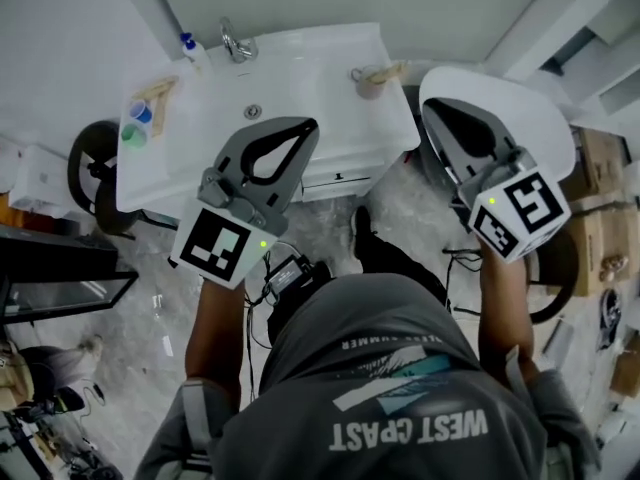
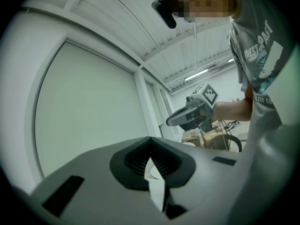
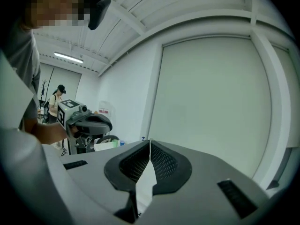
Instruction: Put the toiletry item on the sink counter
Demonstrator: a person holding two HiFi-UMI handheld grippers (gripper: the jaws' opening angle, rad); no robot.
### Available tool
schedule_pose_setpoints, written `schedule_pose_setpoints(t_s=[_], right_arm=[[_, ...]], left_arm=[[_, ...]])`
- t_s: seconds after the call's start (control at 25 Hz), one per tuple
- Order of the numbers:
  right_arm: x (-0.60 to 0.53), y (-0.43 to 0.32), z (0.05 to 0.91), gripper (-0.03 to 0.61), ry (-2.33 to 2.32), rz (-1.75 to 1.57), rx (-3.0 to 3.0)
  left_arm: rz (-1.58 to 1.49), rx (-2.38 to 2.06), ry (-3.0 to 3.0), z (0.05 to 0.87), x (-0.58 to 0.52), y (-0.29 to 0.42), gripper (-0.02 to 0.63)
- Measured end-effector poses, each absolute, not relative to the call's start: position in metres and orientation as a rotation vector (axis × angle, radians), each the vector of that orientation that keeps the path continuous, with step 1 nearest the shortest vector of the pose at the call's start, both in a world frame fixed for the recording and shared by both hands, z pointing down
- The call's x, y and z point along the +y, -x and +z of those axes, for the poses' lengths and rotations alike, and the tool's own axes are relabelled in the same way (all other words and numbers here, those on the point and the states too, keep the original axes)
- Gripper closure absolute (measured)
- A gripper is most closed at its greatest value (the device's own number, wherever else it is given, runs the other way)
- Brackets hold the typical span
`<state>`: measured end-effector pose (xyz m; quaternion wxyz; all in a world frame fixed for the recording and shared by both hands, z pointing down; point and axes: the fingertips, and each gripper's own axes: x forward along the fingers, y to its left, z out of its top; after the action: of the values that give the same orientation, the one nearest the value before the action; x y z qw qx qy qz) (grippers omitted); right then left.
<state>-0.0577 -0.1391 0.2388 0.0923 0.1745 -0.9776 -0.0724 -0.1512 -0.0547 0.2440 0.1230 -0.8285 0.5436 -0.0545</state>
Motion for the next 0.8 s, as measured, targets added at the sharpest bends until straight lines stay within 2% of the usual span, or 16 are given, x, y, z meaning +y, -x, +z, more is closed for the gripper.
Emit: schedule_pose_setpoints(t_s=[0.44, 0.8], right_arm=[[-0.085, 0.013, 0.233, 0.549, -0.476, -0.298, -2.863], [-0.077, -0.032, 0.249, 0.551, -0.396, -0.303, -2.829]], left_arm=[[-0.162, 1.505, 2.451, 0.223, -0.038, 0.087, 0.612], [-0.21, 1.554, 2.495, 0.243, -0.042, 0.033, 0.612]])
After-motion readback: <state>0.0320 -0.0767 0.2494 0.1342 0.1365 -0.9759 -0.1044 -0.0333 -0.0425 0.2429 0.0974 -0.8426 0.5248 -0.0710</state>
